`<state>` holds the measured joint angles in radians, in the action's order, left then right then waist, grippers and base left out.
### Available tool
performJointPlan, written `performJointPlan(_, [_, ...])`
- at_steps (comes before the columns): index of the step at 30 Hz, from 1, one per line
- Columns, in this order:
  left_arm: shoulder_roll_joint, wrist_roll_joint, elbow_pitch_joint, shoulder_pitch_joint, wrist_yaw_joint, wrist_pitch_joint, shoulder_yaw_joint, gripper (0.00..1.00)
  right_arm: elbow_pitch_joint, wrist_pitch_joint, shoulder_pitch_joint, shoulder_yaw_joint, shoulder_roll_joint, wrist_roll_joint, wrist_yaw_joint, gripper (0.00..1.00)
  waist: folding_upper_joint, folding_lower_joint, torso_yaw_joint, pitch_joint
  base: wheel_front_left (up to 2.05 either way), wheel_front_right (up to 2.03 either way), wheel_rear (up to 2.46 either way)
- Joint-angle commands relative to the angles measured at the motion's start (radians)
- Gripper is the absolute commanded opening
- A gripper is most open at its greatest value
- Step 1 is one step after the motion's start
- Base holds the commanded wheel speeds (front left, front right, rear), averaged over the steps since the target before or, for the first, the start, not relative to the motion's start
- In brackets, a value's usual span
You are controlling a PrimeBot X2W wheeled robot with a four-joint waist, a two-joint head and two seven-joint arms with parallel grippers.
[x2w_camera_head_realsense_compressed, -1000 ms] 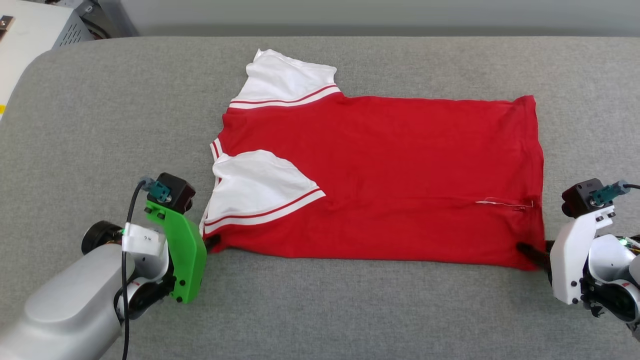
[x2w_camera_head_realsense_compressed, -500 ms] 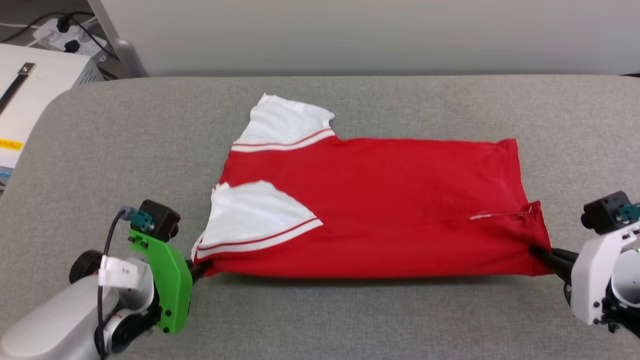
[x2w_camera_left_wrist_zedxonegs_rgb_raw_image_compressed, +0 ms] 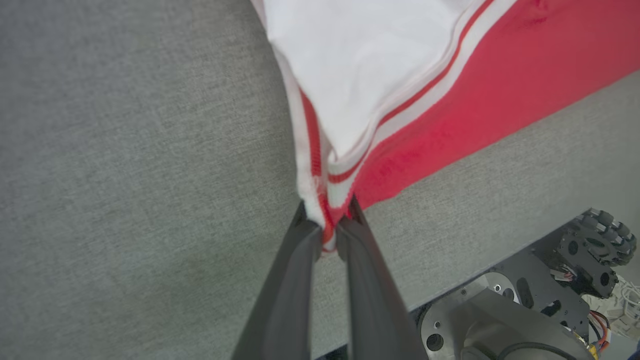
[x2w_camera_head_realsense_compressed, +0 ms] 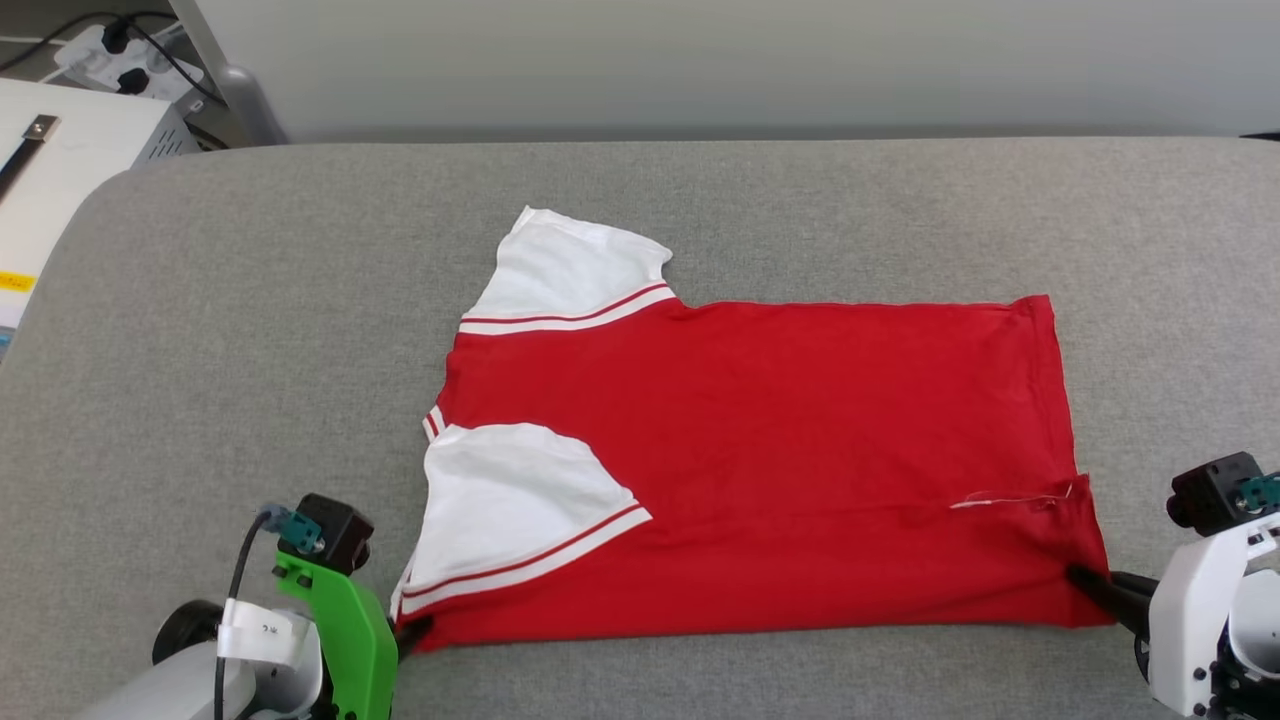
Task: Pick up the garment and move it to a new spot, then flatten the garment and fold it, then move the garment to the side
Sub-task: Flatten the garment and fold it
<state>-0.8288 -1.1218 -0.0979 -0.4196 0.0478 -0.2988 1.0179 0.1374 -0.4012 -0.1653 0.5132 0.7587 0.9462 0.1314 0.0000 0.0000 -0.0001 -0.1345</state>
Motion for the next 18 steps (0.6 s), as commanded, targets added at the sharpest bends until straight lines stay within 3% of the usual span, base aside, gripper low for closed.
performJointPlan(1, [0.01, -0.016, -0.021, 0.02, -0.001, 0.0, 0.005, 0.0, 0.02, -0.006, 0.004, -0.005, -0.012, -0.008, -0.001, 0.0, 0.0, 0.0, -0.002, -0.011, 0.0, 0.0, 0.0])
performJointPlan(9, [0.058, -0.026, -0.123, 0.021, -0.036, 0.01, 0.017, 0.03, 0.124, -0.005, 0.0, 0.018, -0.081, -0.026, -0.001, 0.0, 0.0, 0.0, 0.003, 0.0, 0.0, 0.0, 0.0])
performJointPlan(10, [0.058, -0.019, -0.131, 0.019, -0.037, 0.019, 0.017, 0.6, 0.13, 0.009, 0.001, 0.015, -0.086, -0.028, -0.001, 0.14, 0.0, 0.0, 0.003, 0.007, 0.0, 0.0, 0.0])
performJointPlan(11, [0.057, -0.013, -0.135, 0.018, -0.036, 0.028, 0.015, 1.0, 0.135, 0.024, 0.002, 0.009, -0.09, -0.029, -0.001, 0.72, 0.0, 0.0, 0.004, 0.012, 0.0, 0.0, 0.0])
performJointPlan(12, [0.057, -0.008, -0.139, 0.016, -0.035, 0.039, 0.012, 1.0, 0.14, 0.043, 0.003, 0.001, -0.096, -0.031, -0.001, 1.0, 0.0, 0.0, 0.004, 0.02, 0.0, 0.0, 0.0])
performJointPlan(18, [0.022, 0.033, -0.111, -0.014, -0.014, 0.107, -0.022, 1.0, 0.127, 0.187, 0.006, -0.073, -0.107, -0.084, -0.001, 1.0, 0.0, 0.0, 0.006, 0.051, 0.0, 0.0, 0.0])
